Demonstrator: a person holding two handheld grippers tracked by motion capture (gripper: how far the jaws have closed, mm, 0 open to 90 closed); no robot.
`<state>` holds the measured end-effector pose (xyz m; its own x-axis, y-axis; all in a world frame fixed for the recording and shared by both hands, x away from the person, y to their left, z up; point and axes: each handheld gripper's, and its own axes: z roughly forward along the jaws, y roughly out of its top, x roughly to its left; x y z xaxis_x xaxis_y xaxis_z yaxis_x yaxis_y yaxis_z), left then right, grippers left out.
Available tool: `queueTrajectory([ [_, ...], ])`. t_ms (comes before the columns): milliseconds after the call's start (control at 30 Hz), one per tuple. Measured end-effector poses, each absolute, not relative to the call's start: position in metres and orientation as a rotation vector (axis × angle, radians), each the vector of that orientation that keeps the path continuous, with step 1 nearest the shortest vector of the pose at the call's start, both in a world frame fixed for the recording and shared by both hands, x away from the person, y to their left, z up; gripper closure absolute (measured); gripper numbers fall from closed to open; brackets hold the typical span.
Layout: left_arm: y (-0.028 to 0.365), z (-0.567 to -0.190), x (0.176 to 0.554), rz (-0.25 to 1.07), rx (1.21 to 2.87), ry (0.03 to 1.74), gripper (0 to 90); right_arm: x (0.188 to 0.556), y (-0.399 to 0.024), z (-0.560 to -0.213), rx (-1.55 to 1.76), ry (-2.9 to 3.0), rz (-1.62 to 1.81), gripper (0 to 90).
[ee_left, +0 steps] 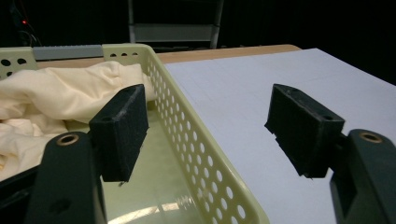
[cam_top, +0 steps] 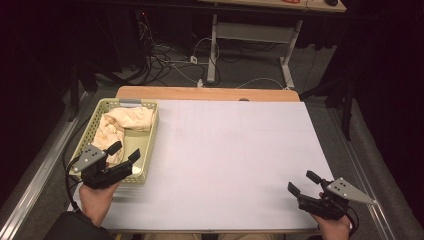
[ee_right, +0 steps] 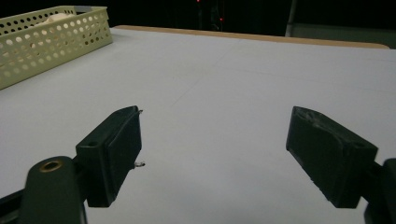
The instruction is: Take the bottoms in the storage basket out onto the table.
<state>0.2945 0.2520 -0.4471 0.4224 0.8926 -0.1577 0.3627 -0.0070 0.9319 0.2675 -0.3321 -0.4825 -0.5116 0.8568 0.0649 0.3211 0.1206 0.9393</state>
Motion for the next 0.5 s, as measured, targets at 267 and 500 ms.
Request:
queueTrajectory([
  [267, 0.251, -0.441, 0.301, 0.613, 1.588, 1.141, 27.6, 0.267, -0.332, -0.483, 1.136, 1.898, 1.393, 18.6],
  [500, 0.249, -0.437, 0.307, 0.608, 1.6, 1.144, 27.6, 0.267, -0.332, -0.483, 1.136, 1.899, 1.394, 18.6],
])
